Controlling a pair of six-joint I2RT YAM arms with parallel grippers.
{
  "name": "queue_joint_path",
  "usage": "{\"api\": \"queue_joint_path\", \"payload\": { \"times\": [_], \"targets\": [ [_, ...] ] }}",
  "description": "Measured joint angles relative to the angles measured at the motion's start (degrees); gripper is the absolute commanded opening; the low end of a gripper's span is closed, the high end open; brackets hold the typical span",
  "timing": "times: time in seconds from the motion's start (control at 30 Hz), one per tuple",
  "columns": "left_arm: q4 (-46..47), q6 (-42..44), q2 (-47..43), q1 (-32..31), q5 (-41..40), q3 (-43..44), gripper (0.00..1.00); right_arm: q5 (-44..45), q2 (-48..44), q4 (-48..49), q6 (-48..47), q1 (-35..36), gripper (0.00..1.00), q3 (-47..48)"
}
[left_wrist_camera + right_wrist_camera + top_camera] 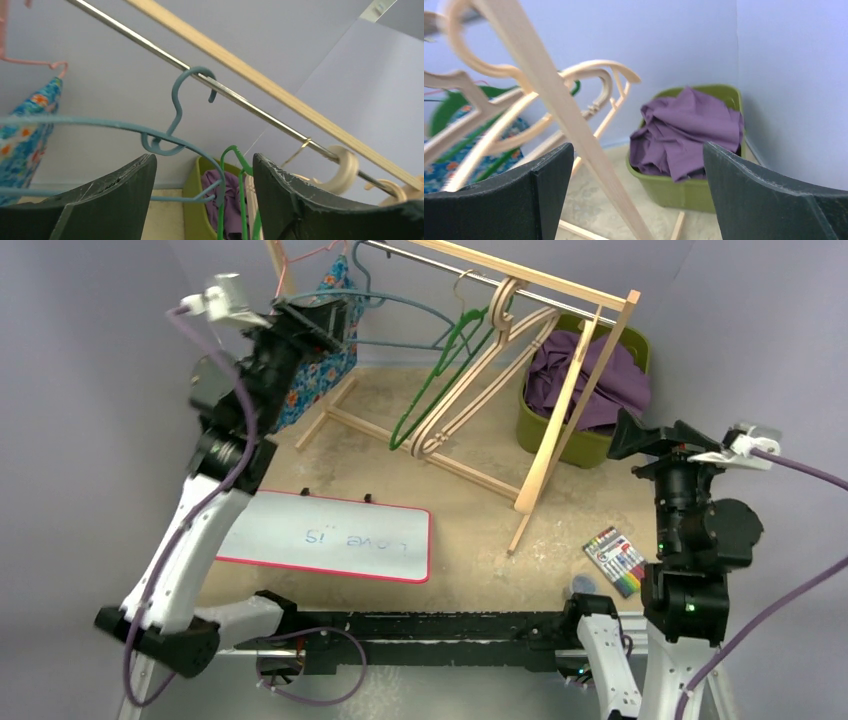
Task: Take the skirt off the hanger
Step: Place the hanger at the clothesline, then reset both arms
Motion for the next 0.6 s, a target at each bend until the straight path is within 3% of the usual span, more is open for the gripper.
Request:
{"api": "queue_joint_path", "payload": {
  "times": [0.17, 0.3, 0.6],
  "targets": [
    [-5.6, 5.1, -12.6, 0.0, -4.1, -1.5, 0.75, -2.7, 0.0, -0.9, -3.1, 0.6, 0.99, 7.5],
    [-10.1, 8.6, -21.0, 0.0, -7.9, -1.6, 0.76, -4.6, 0.0, -1.8, -7.7, 5.1, 0.99, 12.7],
    [-17.8, 12.7, -33.5, 0.0, -14.9, -5.3, 0.77, -3.4, -6.2, -3.5, -15.0, 12.1, 0.99, 13.5]
  ]
}}
